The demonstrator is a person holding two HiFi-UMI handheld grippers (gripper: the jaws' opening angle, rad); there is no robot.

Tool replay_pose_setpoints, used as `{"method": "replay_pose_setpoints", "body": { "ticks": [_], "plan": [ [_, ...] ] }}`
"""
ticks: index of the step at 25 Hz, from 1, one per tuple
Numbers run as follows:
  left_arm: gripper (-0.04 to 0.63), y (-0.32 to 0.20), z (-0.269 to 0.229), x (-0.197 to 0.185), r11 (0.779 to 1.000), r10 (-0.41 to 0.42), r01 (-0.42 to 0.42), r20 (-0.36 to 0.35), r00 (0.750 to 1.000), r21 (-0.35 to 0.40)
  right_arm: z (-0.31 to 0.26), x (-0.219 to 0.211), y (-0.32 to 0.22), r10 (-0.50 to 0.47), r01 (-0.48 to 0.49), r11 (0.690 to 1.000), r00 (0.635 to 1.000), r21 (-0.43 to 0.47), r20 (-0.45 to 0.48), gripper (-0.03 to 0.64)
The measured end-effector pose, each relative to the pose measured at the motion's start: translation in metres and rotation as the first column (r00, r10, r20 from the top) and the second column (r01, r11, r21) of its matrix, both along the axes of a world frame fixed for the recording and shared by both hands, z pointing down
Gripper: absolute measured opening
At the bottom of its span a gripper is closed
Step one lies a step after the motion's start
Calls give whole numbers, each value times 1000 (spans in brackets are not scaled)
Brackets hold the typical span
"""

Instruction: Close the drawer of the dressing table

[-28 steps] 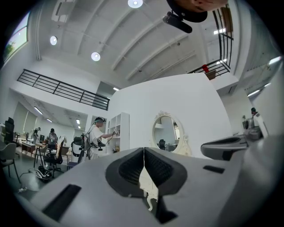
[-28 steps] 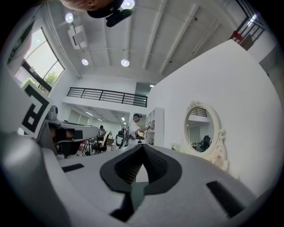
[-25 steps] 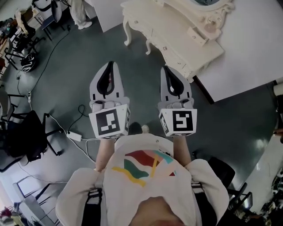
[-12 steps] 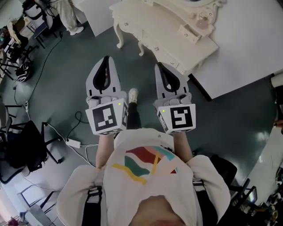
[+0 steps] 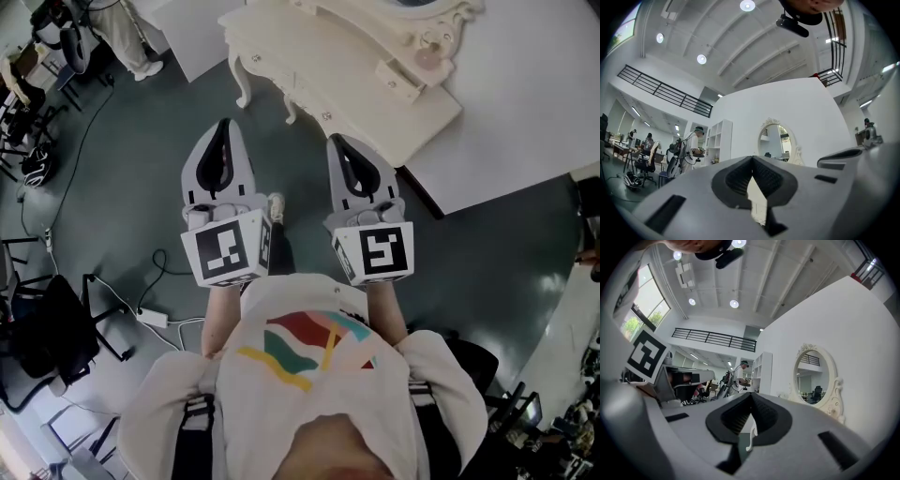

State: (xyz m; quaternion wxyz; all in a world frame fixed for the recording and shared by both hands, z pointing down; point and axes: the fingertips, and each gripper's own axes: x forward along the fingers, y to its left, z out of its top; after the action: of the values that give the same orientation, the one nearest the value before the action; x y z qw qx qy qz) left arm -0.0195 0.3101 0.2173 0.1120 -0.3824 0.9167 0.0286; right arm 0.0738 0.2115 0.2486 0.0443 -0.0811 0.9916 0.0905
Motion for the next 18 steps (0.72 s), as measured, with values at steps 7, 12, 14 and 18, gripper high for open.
{"method": "replay_pose_setpoints", "body": {
  "ticks": [7,12,14,18],
  "plan": [
    [5,-40,17,-76,1000,8,-8,-38,999,-12,15,-74,-44,21,-22,1000,999,-17,-24,0],
    [5,-73,21,-146,1000,20,-20,-54,998,-14,11,-146,-83,39,-40,999,998,-23,-40,0],
    [5,-87,21,-180,1000,18,-19,-64,998,-14,10,-179,-99,37,-38,999,998,-21,-44,0],
    [5,-118,10,-247,1000,25,-25,-53,998,1,-1,-246,-129,35,-36,999,999,-8,-39,0]
  ]
}}
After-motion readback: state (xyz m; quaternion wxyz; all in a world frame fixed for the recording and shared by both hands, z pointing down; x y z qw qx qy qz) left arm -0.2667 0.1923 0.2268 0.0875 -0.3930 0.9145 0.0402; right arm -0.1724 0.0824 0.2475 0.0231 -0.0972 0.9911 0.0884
